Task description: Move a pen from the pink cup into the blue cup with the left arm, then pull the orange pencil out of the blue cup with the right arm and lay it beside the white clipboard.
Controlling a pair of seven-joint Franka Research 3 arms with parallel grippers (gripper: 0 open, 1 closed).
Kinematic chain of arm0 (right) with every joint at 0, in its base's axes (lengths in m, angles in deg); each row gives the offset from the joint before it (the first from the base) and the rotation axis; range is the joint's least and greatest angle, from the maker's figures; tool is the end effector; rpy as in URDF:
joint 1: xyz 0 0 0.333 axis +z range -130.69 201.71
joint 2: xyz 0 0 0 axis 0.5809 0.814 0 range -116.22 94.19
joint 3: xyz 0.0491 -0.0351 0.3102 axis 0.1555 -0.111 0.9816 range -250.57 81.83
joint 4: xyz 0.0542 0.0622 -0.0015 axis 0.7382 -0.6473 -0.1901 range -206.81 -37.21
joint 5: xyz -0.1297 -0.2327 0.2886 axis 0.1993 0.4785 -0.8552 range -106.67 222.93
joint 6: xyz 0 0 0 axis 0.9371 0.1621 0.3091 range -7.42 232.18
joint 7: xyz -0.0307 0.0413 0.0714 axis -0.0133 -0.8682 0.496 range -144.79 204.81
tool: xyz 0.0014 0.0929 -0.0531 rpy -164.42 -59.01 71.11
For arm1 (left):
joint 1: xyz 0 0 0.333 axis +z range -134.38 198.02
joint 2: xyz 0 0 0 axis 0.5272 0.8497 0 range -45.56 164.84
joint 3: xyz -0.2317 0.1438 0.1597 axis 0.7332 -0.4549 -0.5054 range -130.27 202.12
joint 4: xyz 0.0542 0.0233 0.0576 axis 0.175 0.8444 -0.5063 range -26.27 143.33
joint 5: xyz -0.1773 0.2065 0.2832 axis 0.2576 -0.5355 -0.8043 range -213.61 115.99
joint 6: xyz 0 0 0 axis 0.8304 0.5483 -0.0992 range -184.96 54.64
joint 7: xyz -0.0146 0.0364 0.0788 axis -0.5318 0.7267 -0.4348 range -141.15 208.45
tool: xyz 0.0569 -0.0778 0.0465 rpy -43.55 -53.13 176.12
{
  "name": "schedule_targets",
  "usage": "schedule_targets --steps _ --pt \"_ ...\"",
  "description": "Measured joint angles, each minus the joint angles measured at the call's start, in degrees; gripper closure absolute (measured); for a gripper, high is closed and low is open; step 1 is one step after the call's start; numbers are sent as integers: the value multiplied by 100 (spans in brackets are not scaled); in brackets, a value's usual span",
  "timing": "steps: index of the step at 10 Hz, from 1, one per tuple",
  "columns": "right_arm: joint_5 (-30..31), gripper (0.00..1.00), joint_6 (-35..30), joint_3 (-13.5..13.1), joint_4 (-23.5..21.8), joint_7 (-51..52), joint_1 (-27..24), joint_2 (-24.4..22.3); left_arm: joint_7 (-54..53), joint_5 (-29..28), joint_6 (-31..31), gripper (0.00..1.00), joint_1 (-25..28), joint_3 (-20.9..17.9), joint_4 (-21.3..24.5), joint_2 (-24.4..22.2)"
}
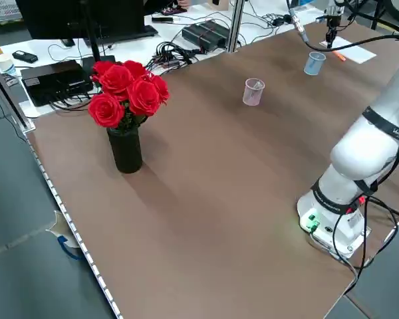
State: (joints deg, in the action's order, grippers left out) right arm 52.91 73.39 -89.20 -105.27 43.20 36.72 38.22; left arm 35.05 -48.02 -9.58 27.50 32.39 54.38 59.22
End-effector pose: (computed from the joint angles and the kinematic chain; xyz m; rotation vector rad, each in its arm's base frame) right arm 0.7083 -0.0253 0.2030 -3.0373 -0.2240 0.4683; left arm 0.5517 -0.0089 0.6494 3.1258 0.0160 0.0675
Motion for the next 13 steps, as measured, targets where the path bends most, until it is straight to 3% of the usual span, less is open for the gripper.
schedule_targets --steps 3,11,13 --pt "-25 85 15 -4 223 -1 -14 209 1 0 0 0 0 1 0 0" --pt "-71 84 364 -4 251 -1 -64 369 1 0 0 0 0 2 0 2" --pt "-71 71 381 -5 283 -1 -66 372 1 0 0 0 0 2 0 2"
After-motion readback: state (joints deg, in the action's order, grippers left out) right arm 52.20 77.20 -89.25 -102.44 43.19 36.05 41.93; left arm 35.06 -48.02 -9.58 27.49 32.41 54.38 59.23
